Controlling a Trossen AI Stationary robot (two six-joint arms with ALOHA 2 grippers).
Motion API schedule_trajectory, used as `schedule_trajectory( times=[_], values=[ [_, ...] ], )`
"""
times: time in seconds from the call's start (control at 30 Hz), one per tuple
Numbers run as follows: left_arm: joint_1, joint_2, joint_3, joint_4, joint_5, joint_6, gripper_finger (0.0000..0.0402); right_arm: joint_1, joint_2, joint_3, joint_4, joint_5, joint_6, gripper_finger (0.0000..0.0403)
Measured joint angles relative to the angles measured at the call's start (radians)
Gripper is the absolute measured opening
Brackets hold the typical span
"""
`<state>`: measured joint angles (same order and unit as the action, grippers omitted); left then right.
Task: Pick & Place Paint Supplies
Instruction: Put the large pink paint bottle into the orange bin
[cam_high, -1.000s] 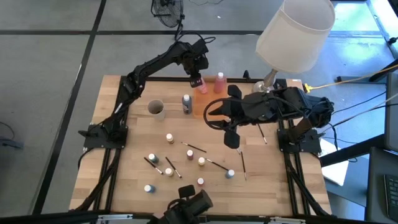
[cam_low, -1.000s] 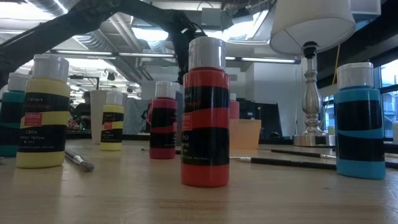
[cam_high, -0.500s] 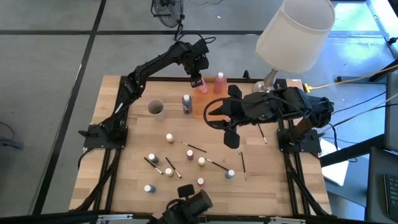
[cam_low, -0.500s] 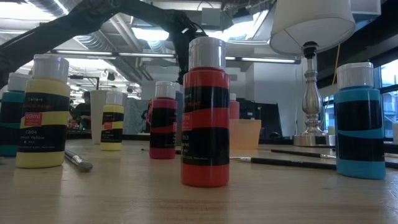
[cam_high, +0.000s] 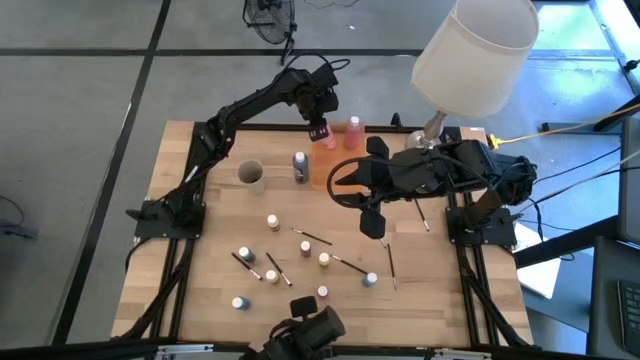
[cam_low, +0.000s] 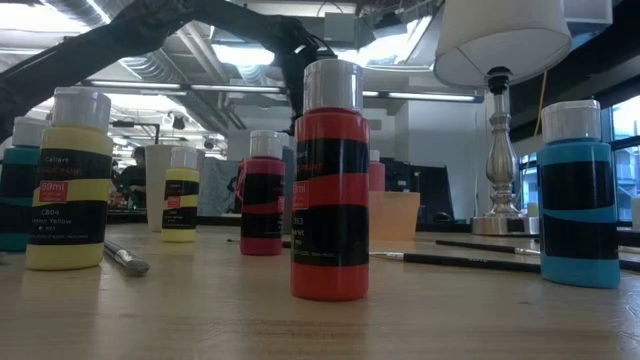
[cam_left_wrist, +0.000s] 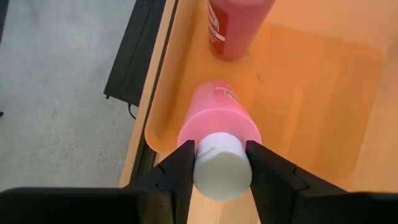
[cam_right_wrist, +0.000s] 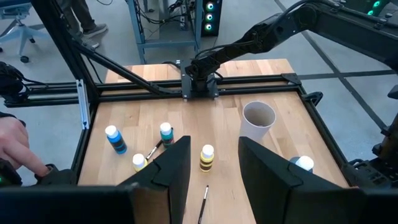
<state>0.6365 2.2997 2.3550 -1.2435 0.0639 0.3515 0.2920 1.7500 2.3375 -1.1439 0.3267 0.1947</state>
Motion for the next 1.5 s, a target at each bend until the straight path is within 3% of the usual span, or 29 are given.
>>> schedule_trajectory(
  times=[0.83,1.5],
  values=[
    [0.008,-0.008,0.000,0.020,0.017,0.002,0.0129,0.000,0.000,0.000,-0.001,0.000,0.000,0.0137],
    [0.014,-0.012,0.000,0.018,0.010,-0.001,0.0162,0.000,0.000,0.000,0.000,0.000,0.000,0.0137]
  ],
)
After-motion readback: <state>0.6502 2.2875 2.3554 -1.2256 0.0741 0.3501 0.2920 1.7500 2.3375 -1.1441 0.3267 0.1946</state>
